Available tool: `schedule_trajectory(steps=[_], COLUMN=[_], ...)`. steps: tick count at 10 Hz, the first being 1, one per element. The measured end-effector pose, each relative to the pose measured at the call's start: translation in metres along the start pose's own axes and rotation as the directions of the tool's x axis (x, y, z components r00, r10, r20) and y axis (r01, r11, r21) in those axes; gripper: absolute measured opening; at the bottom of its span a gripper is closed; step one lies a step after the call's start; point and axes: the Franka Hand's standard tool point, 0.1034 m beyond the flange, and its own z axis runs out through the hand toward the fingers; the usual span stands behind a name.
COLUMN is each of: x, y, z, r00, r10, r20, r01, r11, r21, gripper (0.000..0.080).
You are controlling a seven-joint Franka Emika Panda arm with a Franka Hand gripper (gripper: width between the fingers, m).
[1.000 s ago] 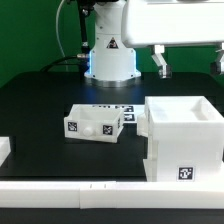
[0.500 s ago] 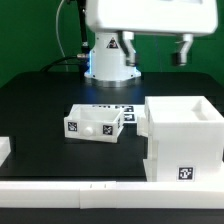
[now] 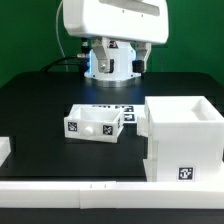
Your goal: Assemble drawer
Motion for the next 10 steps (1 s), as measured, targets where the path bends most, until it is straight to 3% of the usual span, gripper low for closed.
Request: schedule_trajectory(steps=[1,3,5,9,10], x=[-0.016,-0.044,-0.056,-0.057,-0.072], y=[-0.001,0.003,-0.007,-0.007,-0.013], z=[0.012,0.035,0.048,0.049,0.057], r00=[0.999,0.981,0.948,0.944,0.935], r10=[-0.025,-0.152,-0.281,-0.294,-0.316], r20=[0.035,0.119,0.151,0.15,0.163], r01=[0.024,0.142,0.262,0.275,0.286], r11=[0.999,0.986,0.956,0.952,0.94], r21=[0.038,0.087,0.135,0.137,0.186], gripper=[0.0649,0.0649,0.0649,0.0649,0.0649])
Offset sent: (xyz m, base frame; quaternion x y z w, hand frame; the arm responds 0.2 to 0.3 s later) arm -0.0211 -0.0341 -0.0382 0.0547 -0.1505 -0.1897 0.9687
